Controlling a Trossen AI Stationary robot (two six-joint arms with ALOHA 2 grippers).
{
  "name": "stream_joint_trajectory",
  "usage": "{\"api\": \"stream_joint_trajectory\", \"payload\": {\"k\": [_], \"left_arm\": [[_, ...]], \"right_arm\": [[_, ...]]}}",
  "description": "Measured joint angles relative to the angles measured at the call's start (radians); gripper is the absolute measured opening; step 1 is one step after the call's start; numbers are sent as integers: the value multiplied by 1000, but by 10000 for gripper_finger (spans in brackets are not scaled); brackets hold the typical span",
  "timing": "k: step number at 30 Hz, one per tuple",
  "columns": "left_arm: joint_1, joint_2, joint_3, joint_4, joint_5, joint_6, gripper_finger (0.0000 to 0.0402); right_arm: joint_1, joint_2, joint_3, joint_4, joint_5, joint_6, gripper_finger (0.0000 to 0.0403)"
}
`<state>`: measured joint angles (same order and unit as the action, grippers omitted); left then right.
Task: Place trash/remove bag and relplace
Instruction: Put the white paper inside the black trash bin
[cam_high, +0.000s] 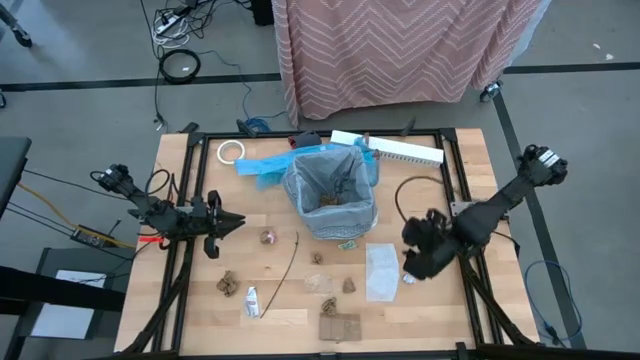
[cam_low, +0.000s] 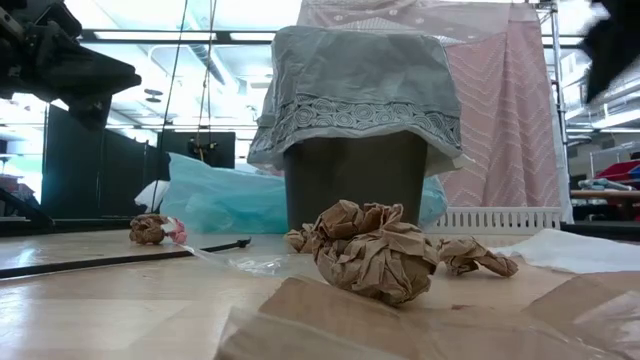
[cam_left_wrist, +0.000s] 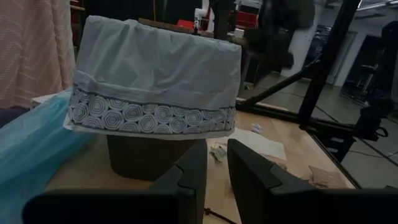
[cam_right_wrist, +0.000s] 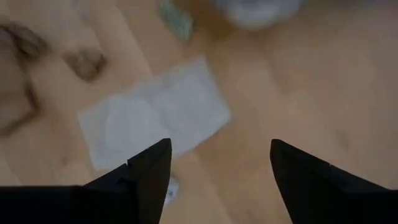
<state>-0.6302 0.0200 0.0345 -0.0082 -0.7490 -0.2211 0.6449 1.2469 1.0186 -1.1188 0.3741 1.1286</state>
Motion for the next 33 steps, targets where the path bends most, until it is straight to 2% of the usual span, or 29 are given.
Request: {"api": "stream_joint_trajectory", "payload": {"k": [6, 13, 23, 33], "left_arm": [[0, 0, 0, -2, 0, -1, 72], [0, 0, 0, -3, 3, -10, 72], [0, 0, 0, -4, 8, -20, 72], [0, 0, 0, -5, 10, -20, 72]], "right_arm": [[97, 53, -159, 189, -38, 197, 275], [159, 139, -209, 200, -41, 299, 285], [181, 272, -209, 204, -92, 318, 288], [161, 216, -209, 188, -109, 311, 310]]}}
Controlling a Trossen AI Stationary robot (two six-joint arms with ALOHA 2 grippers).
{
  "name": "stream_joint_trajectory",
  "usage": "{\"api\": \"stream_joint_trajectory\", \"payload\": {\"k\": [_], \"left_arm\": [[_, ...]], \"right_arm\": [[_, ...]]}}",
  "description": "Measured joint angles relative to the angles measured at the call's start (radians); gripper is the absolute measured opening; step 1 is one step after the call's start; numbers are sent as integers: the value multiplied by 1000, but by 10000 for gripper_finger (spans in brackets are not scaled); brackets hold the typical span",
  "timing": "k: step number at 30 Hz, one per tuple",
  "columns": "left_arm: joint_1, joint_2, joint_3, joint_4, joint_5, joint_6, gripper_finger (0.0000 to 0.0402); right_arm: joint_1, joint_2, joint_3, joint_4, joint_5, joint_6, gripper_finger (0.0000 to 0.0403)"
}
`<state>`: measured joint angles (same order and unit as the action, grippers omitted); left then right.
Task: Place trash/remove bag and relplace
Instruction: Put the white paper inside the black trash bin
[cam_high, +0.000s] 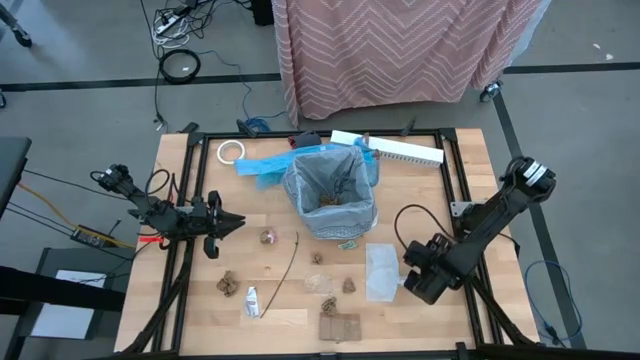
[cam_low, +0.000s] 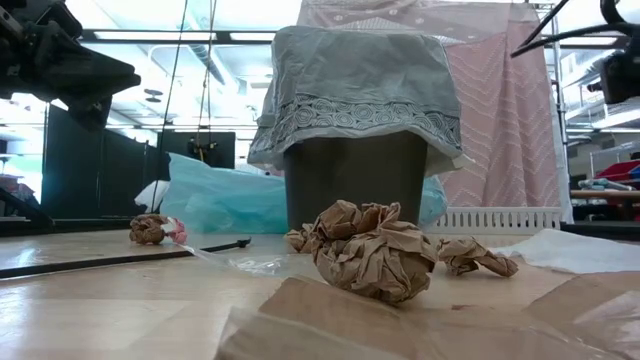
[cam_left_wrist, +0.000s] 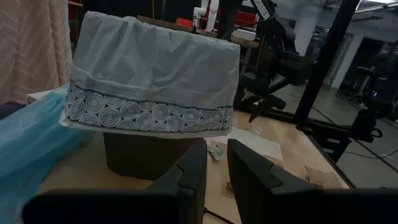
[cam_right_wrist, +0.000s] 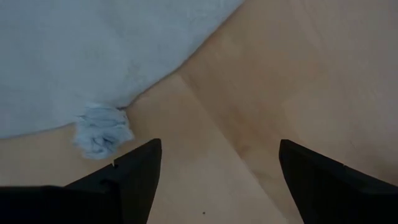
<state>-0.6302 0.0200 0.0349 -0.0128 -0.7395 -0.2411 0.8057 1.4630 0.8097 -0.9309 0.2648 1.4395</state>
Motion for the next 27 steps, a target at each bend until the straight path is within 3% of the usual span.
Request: {"api": "stream_joint_trajectory", "payload": {"k": [6, 11, 22, 27], "left_arm": [[0, 0, 0, 0, 0, -6, 72], [0, 0, 0, -1, 7, -20, 72], [0, 2, 0, -1, 28, -24, 72], [0, 2, 0, -1, 35, -25, 72]], "right_arm": [[-12, -106, 0, 82, -43, -3, 308], [-8, -132, 0, 261, 38, -28, 309], [-8, 63, 0, 261, 42, -79, 298], [-9, 135, 0, 276, -30, -82, 299]]}}
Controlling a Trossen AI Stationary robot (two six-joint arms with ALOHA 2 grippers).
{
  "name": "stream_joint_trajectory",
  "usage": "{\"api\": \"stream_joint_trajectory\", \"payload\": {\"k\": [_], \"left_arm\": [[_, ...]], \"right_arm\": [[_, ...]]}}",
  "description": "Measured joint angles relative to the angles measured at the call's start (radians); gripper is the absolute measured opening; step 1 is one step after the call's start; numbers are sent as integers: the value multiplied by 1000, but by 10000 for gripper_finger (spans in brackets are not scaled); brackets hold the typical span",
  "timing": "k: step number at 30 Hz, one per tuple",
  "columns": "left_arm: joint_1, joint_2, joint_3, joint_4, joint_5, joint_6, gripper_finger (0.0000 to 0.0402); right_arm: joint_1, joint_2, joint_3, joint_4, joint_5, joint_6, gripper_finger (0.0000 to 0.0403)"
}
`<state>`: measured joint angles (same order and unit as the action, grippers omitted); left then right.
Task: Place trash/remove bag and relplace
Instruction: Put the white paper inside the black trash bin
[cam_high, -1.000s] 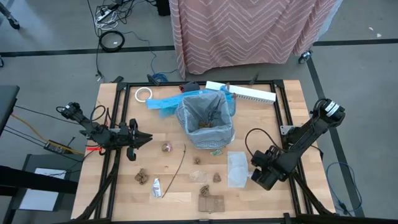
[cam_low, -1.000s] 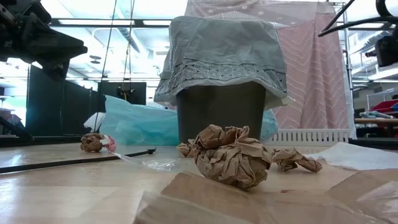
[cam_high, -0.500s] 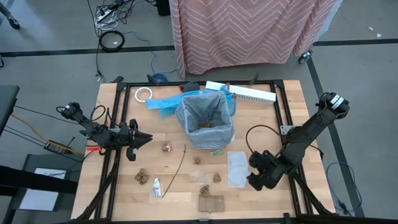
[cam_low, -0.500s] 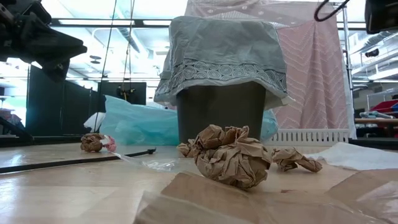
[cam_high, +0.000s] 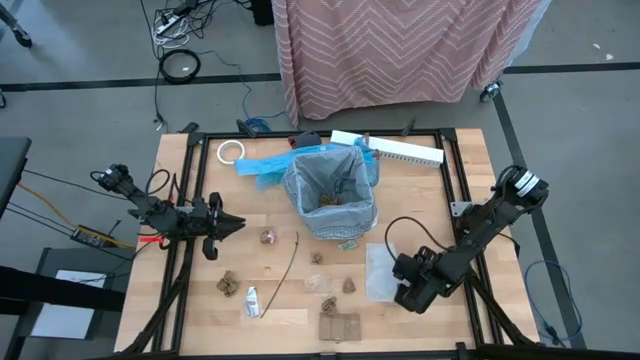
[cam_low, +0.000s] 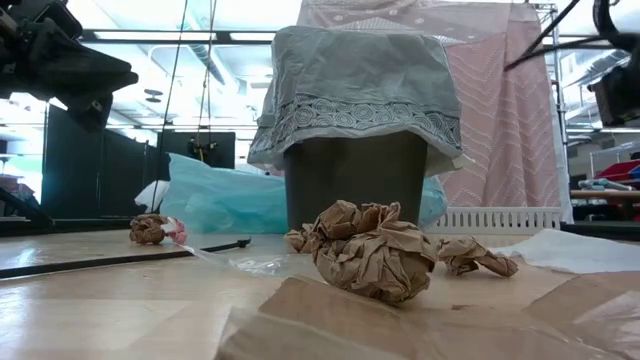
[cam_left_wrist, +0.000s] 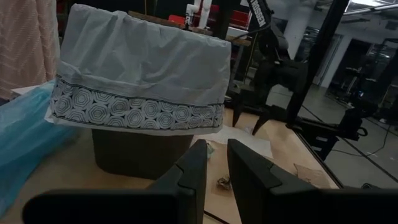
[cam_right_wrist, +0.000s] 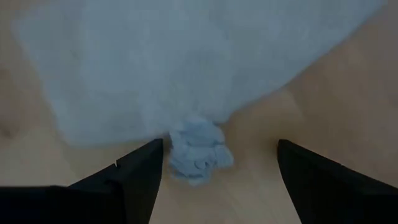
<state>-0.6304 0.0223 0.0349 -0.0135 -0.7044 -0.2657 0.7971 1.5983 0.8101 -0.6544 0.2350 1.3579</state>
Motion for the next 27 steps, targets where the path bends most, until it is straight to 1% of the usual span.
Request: {"api": "stream_joint_trajectory", "payload": {"k": [3, 5, 7, 8, 12, 13, 14, 17, 19, 22, 24, 27], "left_arm": [[0, 0, 0, 0, 0, 0, 72], [0, 0, 0, 0, 0, -1, 72], [0, 0, 0, 0, 0, -1, 72], [0, 0, 0, 0, 0, -1, 72], [0, 0, 0, 0, 0, -1, 72], [0, 0, 0, 0, 0, -1, 72], [0, 0, 0, 0, 0, -1, 72], [0, 0, 0, 0, 0, -1, 72], [0, 0, 0, 0, 0, -1, 72], [0, 0, 0, 0, 0, -1, 72], [0, 0, 0, 0, 0, -1, 72], [0, 0, 0, 0, 0, -2, 72]], "right_arm": [[0, 25, 5, -6, -7, 8, 284], [0, 31, 4, -11, 2, 14, 253], [0, 27, 4, -17, 15, 18, 205], [0, 23, 3, -22, 22, 19, 175], [0, 4, 0, -53, 30, 28, 41], [0, -1, 0, -57, 31, 26, 24], [0, -6, 0, -61, 31, 28, 20], [-2, -12, -1, -85, 41, 51, 29], [-5, -13, 11, -118, 57, 55, 26], [-8, -14, 43, -183, 67, 44, 10], [-8, -14, 74, -240, 78, 28, 9], [-8, -14, 131, -331, 121, 14, 9]]}}
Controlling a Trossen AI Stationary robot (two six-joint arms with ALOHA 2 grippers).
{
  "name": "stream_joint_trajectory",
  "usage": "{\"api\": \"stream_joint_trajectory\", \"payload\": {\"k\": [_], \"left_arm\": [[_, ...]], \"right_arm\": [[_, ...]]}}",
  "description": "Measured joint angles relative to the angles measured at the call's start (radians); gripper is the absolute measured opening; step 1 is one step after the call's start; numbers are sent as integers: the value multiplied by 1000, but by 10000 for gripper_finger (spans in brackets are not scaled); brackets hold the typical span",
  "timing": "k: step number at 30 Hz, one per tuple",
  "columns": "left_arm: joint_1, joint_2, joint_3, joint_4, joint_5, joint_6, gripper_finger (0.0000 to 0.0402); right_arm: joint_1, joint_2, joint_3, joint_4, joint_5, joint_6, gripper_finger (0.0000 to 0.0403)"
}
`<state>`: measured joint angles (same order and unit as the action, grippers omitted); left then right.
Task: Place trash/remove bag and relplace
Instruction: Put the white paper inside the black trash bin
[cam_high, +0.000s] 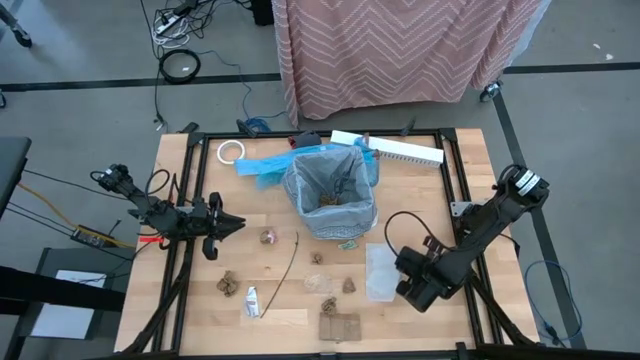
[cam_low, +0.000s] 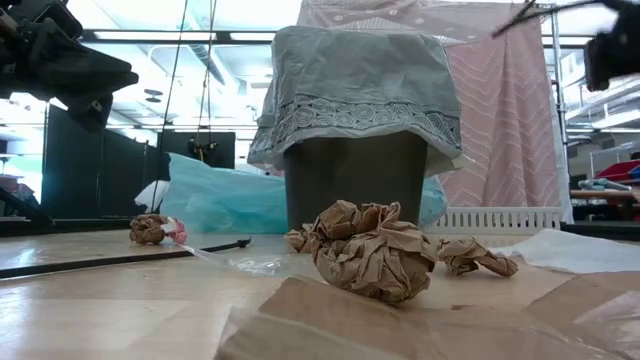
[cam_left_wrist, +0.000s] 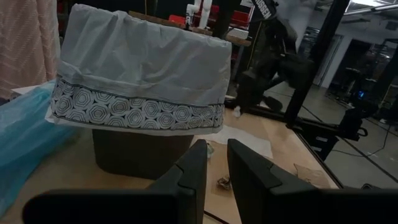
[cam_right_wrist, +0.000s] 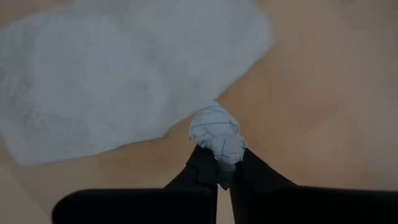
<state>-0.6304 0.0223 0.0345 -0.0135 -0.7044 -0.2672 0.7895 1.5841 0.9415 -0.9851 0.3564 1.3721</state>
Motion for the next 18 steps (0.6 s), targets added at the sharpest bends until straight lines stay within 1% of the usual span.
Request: {"api": "stream_joint_trajectory", "payload": {"k": [4, 8, 10, 15, 17, 18], "left_arm": [[0, 0, 0, 0, 0, 0, 72], [0, 0, 0, 0, 0, 0, 72], [0, 0, 0, 0, 0, 0, 72], [0, 0, 0, 0, -1, 0, 72], [0, 0, 0, 0, -1, 0, 72], [0, 0, 0, 0, -1, 0, 72]], "right_arm": [[-7, 0, 111, -161, 72, -16, 8], [-28, 0, 250, -320, 212, -42, 7], [-42, 0, 330, -388, 315, -64, 7], [-91, -1, 525, -479, 658, -176, 7], [-126, -1, 595, -482, 753, -259, 7], [-146, -1, 625, -479, 784, -304, 6]]}}
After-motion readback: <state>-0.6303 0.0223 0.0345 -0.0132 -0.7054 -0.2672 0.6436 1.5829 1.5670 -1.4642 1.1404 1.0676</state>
